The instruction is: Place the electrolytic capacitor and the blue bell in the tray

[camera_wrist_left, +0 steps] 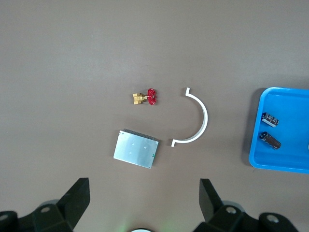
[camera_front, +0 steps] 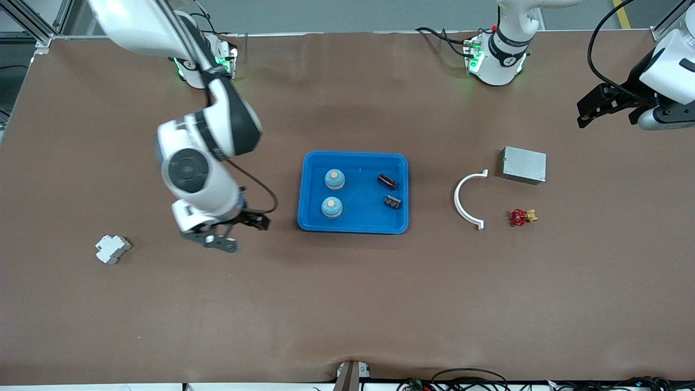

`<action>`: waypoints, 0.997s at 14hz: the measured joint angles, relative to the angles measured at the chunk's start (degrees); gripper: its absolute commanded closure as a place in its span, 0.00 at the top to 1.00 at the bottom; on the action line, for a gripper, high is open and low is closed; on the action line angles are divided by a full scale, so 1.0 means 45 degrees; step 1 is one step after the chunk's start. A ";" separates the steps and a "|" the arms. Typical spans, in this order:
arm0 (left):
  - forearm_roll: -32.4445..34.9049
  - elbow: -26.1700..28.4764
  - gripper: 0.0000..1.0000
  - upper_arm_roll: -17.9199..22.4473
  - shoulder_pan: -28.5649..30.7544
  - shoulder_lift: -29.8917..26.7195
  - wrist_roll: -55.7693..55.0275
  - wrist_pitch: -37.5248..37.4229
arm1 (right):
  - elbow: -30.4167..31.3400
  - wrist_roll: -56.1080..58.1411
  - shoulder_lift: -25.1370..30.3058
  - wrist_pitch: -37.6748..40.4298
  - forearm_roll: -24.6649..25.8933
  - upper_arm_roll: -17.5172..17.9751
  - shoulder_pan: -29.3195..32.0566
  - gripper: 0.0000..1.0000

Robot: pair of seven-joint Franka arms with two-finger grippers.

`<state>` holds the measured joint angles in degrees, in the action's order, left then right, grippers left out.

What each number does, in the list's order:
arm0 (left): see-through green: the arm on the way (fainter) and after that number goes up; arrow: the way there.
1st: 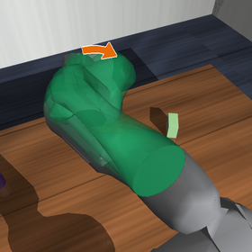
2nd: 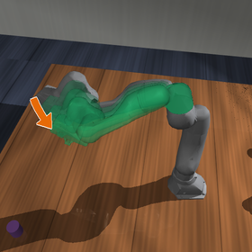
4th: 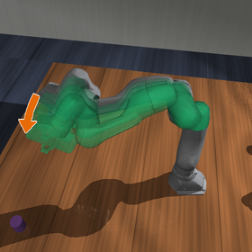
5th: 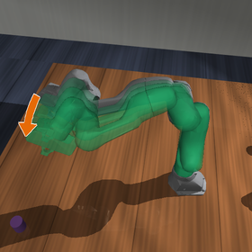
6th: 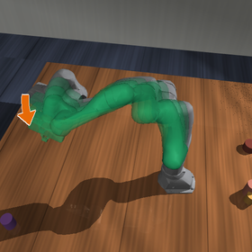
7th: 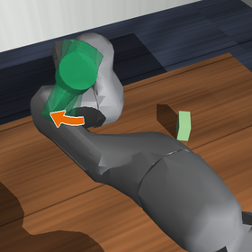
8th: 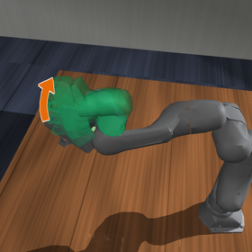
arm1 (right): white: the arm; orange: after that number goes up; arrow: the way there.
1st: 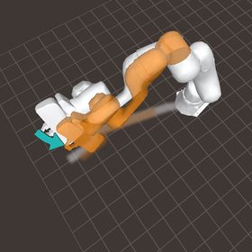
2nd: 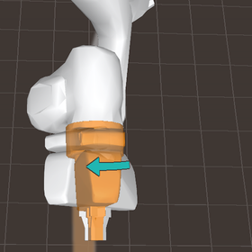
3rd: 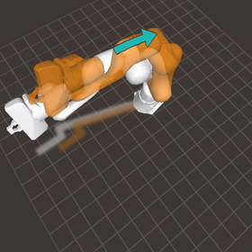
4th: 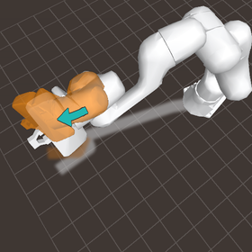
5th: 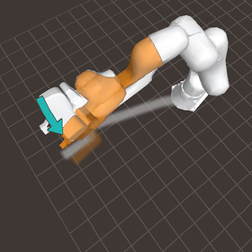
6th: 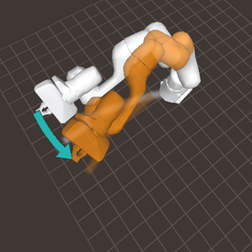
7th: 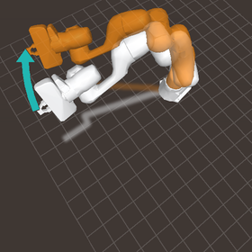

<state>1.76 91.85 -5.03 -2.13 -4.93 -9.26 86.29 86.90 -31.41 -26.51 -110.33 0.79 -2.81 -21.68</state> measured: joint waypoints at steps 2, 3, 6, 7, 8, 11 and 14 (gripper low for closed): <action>0.0000 0.0002 1.00 -0.0003 -0.0003 0.0000 0.0011 0.0000 | 0.0242 0.1985 0.0492 0.0141 0.0001 -0.0005 0.0936 1.00; 0.0000 0.0005 1.00 -0.0013 -0.0005 0.0000 0.0017 0.0000 | 0.0443 0.2842 0.0758 0.0162 0.0004 -0.0006 0.1356 1.00; 0.0000 0.0009 1.00 -0.0045 -0.0006 -0.0001 0.0020 0.0000 | 0.1048 0.5357 0.1621 0.0376 0.0013 -0.0008 0.2682 1.00; 0.0000 0.0011 1.00 -0.0048 -0.0005 -0.0001 0.0021 -0.0013 | 0.1159 0.6017 0.1896 0.0511 0.0014 -0.0011 0.3162 1.00; 0.0000 0.0018 1.00 -0.0049 -0.0004 -0.0004 0.0022 -0.0042 | 0.1230 0.6560 0.2164 0.0637 0.0015 -0.0007 0.3636 1.00; 0.0000 0.0070 1.00 -0.0064 -0.0004 -0.0059 0.0026 -0.0105 | 0.1293 0.8070 0.2888 0.0900 0.0016 -0.0005 0.4917 1.00; 0.0000 0.0243 1.00 -0.0090 -0.0010 -0.0263 0.0031 -0.0170 | 0.1287 0.8295 0.3668 0.1300 0.0008 0.0002 0.5505 1.00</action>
<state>1.76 92.94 -5.43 -2.18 -6.11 -9.12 85.53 92.69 5.92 -10.01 -104.48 0.83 -2.80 3.10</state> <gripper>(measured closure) 0.000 0.000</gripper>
